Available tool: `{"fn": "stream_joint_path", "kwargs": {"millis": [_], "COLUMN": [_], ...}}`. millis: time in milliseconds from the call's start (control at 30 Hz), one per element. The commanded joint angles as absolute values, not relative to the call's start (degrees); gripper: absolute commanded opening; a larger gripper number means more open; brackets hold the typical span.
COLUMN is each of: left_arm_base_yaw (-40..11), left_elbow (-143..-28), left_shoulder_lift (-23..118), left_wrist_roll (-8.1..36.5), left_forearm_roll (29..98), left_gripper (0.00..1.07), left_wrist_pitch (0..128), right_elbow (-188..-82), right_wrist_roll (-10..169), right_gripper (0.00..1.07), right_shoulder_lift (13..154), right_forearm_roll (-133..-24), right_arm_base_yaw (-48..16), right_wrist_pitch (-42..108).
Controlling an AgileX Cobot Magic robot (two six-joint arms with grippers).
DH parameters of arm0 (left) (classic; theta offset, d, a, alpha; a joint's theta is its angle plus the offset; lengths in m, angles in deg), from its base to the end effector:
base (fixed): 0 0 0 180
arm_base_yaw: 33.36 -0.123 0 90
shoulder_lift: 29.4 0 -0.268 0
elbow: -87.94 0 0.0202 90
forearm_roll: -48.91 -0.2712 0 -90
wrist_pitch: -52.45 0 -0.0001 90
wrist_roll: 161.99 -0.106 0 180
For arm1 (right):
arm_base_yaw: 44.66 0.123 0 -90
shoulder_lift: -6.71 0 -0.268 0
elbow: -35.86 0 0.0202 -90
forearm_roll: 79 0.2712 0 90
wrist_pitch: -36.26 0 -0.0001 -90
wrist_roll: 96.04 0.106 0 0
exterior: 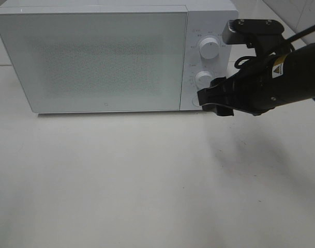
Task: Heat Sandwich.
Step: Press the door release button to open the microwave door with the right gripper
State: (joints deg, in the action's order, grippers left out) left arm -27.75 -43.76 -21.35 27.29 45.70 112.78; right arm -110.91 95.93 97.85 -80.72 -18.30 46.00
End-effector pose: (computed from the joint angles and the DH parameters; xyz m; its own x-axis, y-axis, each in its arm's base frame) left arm 0.0441 0.0009 0.2801 -0.4495 -0.0901 -0.8887 -0.0058 0.9952 -0.0980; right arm 0.2839 0.1401 0.1807 -0.6922 -0.1440 -0.7072 -0.3224 0.9384 0.1246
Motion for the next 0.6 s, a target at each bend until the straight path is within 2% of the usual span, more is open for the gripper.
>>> {"fn": "stream_joint_path", "kwargs": {"millis": [33, 233, 367, 600], "left_arm_base_yaw": [-27.75, -27.75, -27.75, -27.75], "left_elbow": [-43.76, -43.76, -43.76, -43.76], "left_shoulder_lift": [-22.44, -22.44, -22.44, -22.44], "left_wrist_roll": [27.8, 27.8, 27.8, 27.8], "left_forearm_roll": [46.22, 46.22, 46.22, 46.22], "left_gripper": [0.91, 0.91, 0.91, 0.91], "left_wrist_pitch": [112.27, 112.27, 112.27, 112.27], "right_elbow": [-114.35, -119.28, -124.43, -126.21], "right_wrist_roll": [94.45, 91.24, 86.14, 81.73], "right_gripper": [0.63, 0.63, 0.63, 0.63], "right_shoulder_lift": [97.05, 97.05, 97.05, 96.19], "right_forearm_roll": [-84.44, -85.76, -85.07, -82.84], "right_arm_base_yaw": [-21.34, -27.07, -33.31, -40.42], "right_wrist_pitch": [54.82, 66.97, 79.92, 96.53]}}
